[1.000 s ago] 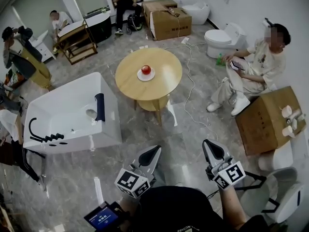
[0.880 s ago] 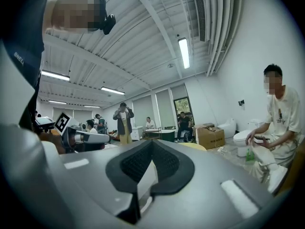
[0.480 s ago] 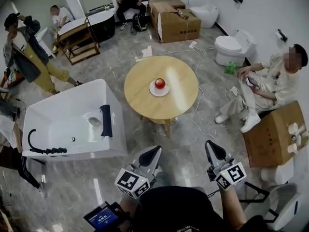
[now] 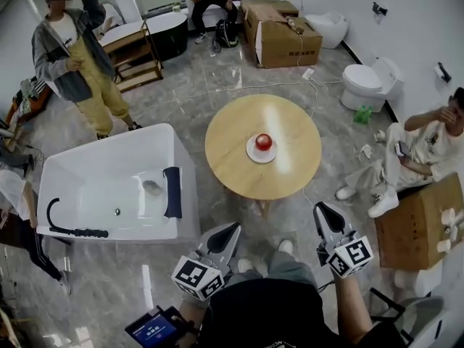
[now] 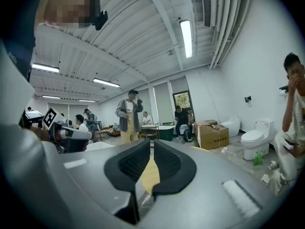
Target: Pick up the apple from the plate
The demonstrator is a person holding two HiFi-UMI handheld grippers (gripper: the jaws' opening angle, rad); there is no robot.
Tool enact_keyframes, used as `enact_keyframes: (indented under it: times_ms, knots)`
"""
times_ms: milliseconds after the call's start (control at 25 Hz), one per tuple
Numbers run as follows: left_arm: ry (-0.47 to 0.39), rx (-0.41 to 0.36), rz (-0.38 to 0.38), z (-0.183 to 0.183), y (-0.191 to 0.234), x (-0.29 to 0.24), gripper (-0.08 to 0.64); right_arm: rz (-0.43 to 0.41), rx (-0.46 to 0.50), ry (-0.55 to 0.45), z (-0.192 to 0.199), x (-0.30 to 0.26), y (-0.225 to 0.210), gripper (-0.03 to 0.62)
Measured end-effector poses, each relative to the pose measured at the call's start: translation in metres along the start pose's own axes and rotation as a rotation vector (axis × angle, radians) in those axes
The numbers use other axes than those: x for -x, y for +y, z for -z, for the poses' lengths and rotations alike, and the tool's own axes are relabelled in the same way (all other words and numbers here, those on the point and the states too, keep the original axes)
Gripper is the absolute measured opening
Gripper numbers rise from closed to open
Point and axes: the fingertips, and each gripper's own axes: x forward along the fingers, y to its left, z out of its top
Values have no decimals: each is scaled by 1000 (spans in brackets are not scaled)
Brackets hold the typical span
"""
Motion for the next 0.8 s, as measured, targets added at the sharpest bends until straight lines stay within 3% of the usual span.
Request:
enact_keyframes:
  times_ms: [440, 800]
  knots:
    - [-5, 29, -146, -16, 55, -57, 17, -134, 45, 99, 8, -118, -66, 84]
    - [-1, 84, -275, -7, 102, -102, 20, -236, 107, 237, 49, -233, -127, 207]
